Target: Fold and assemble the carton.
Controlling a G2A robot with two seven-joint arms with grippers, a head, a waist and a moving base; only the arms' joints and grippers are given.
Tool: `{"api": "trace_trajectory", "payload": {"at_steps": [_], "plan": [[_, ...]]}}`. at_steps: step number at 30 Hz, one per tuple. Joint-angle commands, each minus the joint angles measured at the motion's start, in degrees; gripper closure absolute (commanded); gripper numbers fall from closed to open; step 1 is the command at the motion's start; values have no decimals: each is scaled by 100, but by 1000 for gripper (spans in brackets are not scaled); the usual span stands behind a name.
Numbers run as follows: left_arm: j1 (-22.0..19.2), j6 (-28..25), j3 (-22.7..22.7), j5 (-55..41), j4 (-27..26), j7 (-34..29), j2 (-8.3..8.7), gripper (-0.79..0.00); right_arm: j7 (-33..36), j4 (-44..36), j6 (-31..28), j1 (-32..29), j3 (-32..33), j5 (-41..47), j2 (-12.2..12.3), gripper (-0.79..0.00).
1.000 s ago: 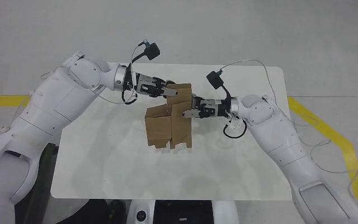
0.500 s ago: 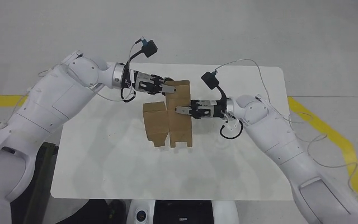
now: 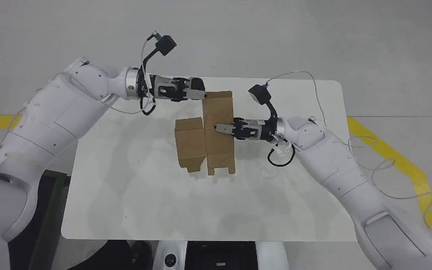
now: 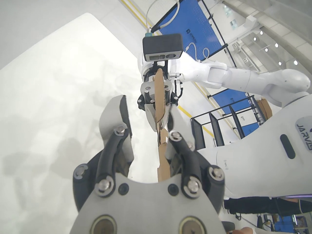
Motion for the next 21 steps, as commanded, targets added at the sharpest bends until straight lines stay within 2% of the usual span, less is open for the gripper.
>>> {"api": "trace_trajectory", "payload": {"at_steps": [1, 8, 21], "plan": [[6, -27, -77, -177, 218, 28, 10, -785, -61, 131, -59, -1, 68, 118, 3, 0], [226, -69, -215, -362, 553, 69, -10, -785, -760, 276, 80, -97, 404, 68, 0, 0], [680, -382, -375, 72, 366, 383, -77, -785, -1929, -235, 639, -485, 863, -352, -27, 0]]}}
